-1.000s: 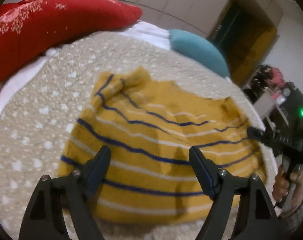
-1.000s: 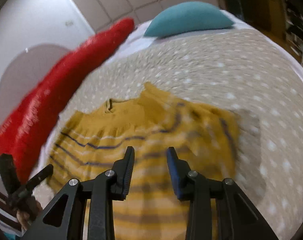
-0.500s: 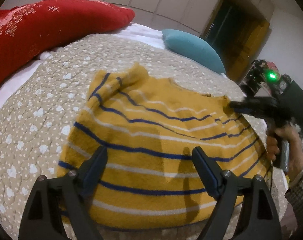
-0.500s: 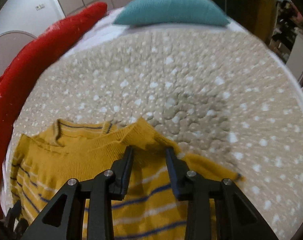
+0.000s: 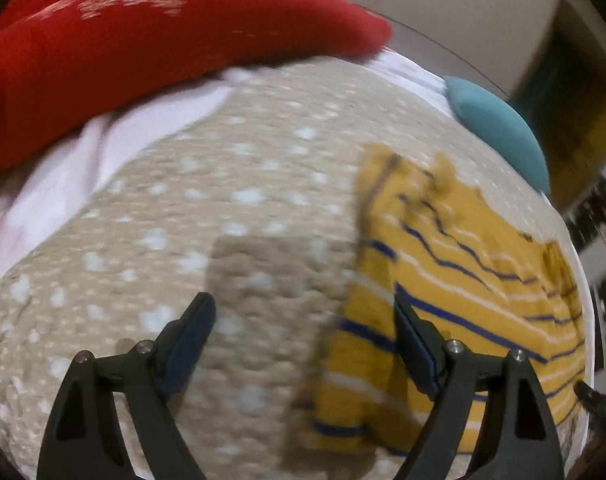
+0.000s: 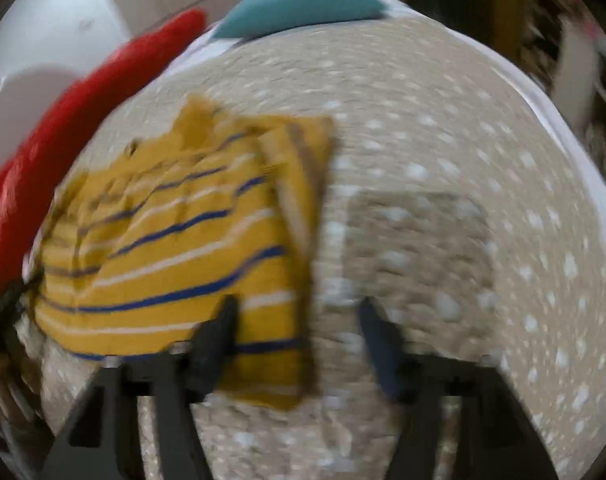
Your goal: Fold small clothes
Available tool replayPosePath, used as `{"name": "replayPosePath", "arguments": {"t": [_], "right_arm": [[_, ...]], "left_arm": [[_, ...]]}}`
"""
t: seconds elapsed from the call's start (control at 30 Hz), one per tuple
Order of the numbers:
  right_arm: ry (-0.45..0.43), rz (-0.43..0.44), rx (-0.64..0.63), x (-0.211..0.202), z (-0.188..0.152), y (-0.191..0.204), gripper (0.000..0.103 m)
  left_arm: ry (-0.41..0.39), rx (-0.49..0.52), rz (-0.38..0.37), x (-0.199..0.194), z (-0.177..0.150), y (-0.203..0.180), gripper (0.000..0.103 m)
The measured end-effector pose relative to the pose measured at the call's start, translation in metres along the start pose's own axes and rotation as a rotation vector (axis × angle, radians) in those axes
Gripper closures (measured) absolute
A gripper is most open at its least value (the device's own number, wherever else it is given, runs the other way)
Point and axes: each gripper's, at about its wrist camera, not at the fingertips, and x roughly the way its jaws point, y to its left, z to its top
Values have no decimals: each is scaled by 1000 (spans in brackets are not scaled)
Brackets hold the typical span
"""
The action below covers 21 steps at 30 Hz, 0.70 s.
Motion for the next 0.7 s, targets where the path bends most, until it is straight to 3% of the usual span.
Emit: {"name": "replayPosePath", "arguments": {"t": [0.07, 0.13, 0.2, 0.23, 0.33, 0.43, 0.7], "right_arm": [[-25, 15, 50, -11, 0, -7, 34], [-68, -6, 20, -25, 2, 3, 34], [-103, -20, -38, -38, 4, 22, 34], [-118, -13, -63, -43, 4, 31, 34], [-143, 28, -134, -52, 6, 70, 34], [-115, 85, -232, -41, 0, 125, 34], [12, 140, -537, 31, -45, 266, 34]], "left_arm": [[-16, -8, 33, -4, 0, 9, 16], [-26, -17, 56, -6, 1, 15, 16], [-67, -25, 162, -11, 4, 24, 16], [-79, -37, 179, -14, 6, 31, 16], [-79, -86, 172, -18, 11, 51, 16], [-74, -127, 133, -21, 12, 66, 16], [-79, -139, 71, -28, 15, 77, 16]]}}
